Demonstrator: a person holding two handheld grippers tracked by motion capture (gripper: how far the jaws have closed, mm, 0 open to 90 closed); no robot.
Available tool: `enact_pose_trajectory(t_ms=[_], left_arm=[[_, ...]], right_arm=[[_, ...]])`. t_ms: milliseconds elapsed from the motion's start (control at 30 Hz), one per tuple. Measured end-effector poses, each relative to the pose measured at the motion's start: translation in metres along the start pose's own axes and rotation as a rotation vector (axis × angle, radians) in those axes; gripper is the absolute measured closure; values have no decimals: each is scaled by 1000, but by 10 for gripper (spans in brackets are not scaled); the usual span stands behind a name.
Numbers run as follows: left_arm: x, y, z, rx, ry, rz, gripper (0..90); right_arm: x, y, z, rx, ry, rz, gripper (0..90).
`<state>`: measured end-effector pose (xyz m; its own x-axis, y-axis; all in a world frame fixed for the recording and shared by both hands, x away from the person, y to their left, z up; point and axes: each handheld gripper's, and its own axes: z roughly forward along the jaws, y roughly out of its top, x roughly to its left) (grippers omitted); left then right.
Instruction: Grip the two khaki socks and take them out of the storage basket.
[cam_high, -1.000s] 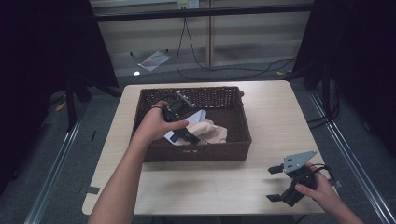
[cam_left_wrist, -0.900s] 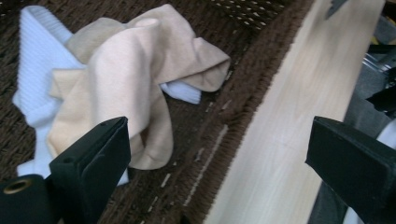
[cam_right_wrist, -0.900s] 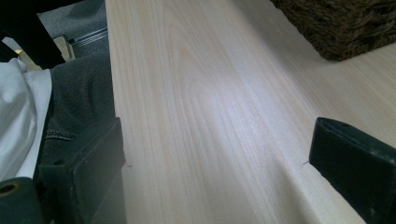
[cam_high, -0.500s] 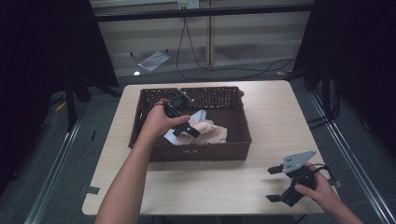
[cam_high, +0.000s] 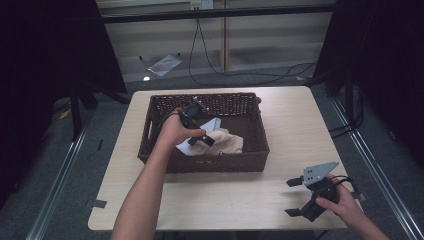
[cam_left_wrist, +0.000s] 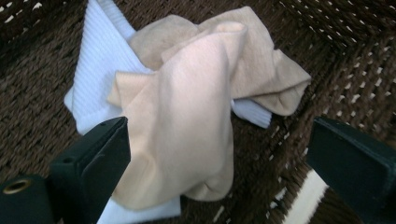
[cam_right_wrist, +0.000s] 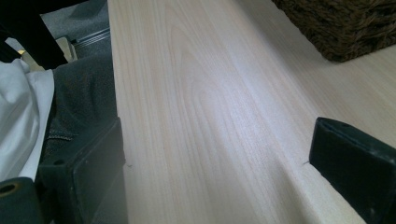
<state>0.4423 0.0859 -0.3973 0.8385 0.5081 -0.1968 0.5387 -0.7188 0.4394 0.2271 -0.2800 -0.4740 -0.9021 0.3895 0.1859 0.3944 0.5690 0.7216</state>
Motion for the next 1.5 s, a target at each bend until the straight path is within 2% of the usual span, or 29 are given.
enact_pose_trajectory(t_ms=[33, 100, 167, 267, 300, 433, 533, 633, 700, 800, 900, 1033, 1200, 1500], left_arm=[[1, 1, 2, 13, 1, 13, 67], [1, 1, 8, 13, 7, 12, 86], [2, 1, 11, 10, 10, -10, 126], [4, 0, 17, 4, 26, -14, 172], [5, 1, 16, 23, 25, -4, 189], [9, -1, 22, 19, 50, 7, 284], [11, -3, 24, 13, 53, 8, 421], [10, -3, 21, 50, 49, -4, 700], [9, -2, 17, 60, 33, -7, 816], [7, -1, 11, 79, 16, -30, 832], [7, 0, 0, 59, -11, -60, 832], [5, 3, -15, 61, -20, -72, 833], [3, 5, -32, 20, -40, -100, 832], [-2, 7, -60, 25, -98, -127, 833]], right_arm=[[0, 0, 0, -1, 0, 1, 31], [0, 0, 0, 1, 3, 2, 31], [0, 0, 0, 0, 3, 1, 31], [0, 0, 0, 6, 7, 0, 31], [1, 0, 0, 5, 7, 0, 31], [0, 0, -1, 1, 10, -2, 31], [0, 0, -1, 1, 10, -2, 31], [0, 0, -1, 0, 9, -6, 31], [0, 0, -2, -2, 8, -7, 31], [0, 0, -1, -2, 8, -8, 31], [0, 0, -1, -1, 9, -8, 31], [0, 0, -1, 0, 9, -4, 31], [0, 0, 0, 2, 7, -2, 31], [0, 0, 0, 2, 7, -3, 31]])
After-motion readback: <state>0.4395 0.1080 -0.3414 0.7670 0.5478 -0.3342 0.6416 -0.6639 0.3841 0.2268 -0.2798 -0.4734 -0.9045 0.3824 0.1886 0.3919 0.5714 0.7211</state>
